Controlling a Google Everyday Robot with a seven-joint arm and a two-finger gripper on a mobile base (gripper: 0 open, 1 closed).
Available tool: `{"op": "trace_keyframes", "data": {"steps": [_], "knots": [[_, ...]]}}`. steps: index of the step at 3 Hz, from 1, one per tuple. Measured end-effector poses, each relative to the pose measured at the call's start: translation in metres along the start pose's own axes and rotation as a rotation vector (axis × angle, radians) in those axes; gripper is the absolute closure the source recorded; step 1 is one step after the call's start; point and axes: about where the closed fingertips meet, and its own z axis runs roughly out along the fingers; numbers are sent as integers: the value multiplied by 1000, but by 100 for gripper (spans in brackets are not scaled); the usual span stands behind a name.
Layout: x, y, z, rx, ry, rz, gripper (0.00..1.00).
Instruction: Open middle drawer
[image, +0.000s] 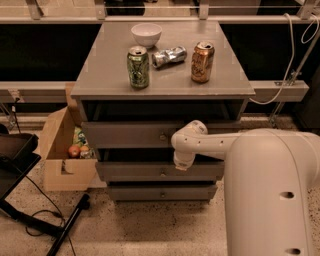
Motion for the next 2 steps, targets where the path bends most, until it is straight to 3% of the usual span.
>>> {"op": "trace_keyframes", "data": {"steps": [2], "knots": [[0, 0, 0, 0, 0, 0, 100]]}}
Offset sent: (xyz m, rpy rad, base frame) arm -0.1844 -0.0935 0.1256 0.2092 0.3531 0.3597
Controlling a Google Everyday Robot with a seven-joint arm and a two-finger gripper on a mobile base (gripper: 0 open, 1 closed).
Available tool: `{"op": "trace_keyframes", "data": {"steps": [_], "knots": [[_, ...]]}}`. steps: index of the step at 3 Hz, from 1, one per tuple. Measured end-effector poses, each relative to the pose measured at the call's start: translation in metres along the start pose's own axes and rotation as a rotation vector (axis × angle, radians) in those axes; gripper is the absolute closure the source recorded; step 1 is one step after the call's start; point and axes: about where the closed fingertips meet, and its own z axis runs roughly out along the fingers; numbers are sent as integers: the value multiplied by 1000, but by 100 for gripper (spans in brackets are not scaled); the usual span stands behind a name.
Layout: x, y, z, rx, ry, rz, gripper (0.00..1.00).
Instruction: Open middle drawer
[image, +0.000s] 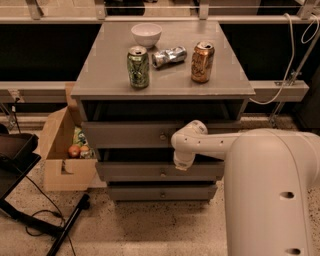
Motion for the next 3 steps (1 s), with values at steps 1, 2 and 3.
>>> {"op": "trace_keyframes", "data": {"steps": [1, 2, 3], "knots": [[0, 0, 0, 0, 0, 0, 100], [0, 0, 0, 0, 0, 0, 100], [0, 0, 0, 0, 0, 0, 74]]}}
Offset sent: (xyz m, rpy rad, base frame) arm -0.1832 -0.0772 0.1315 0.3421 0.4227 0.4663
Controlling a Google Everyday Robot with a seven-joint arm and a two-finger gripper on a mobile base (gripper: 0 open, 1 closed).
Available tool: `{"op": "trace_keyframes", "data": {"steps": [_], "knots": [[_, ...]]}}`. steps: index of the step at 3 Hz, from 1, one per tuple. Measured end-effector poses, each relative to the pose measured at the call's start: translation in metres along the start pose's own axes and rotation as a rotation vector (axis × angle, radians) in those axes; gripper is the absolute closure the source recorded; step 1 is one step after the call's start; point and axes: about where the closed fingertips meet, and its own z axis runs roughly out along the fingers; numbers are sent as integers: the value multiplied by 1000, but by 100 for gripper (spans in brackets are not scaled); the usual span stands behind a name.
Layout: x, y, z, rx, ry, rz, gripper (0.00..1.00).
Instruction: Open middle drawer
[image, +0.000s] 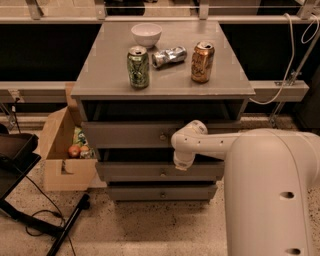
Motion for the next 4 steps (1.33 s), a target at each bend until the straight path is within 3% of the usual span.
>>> {"op": "trace_keyframes", "data": {"steps": [3, 4], "knots": [[0, 0, -1, 0, 0, 0, 4], [0, 1, 0, -2, 1, 0, 0]]}}
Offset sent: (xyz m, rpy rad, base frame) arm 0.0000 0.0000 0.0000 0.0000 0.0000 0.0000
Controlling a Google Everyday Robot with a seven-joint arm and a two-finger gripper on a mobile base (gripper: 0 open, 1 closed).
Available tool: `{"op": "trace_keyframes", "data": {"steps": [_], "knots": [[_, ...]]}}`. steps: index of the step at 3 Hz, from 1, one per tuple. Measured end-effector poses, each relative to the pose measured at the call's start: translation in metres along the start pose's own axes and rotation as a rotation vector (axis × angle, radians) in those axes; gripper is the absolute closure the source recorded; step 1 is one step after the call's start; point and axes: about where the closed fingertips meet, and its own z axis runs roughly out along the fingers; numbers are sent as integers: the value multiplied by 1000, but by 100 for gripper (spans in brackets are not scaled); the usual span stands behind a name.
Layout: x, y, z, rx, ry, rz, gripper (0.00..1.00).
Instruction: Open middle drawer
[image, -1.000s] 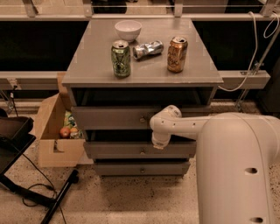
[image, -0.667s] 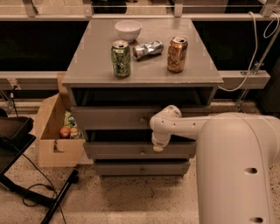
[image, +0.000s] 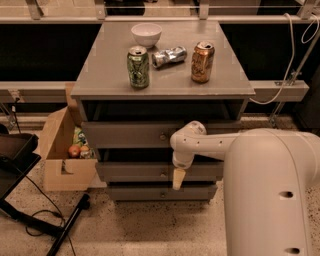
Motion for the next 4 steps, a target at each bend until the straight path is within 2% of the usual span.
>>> {"op": "trace_keyframes", "data": {"steps": [1, 2, 3, 4], "knots": [[0, 0, 0, 0, 0, 0, 0], [9, 1, 8, -15, 26, 36, 2], [20, 23, 41, -125, 67, 73, 25], [22, 56, 45, -208, 99, 94, 48]]}}
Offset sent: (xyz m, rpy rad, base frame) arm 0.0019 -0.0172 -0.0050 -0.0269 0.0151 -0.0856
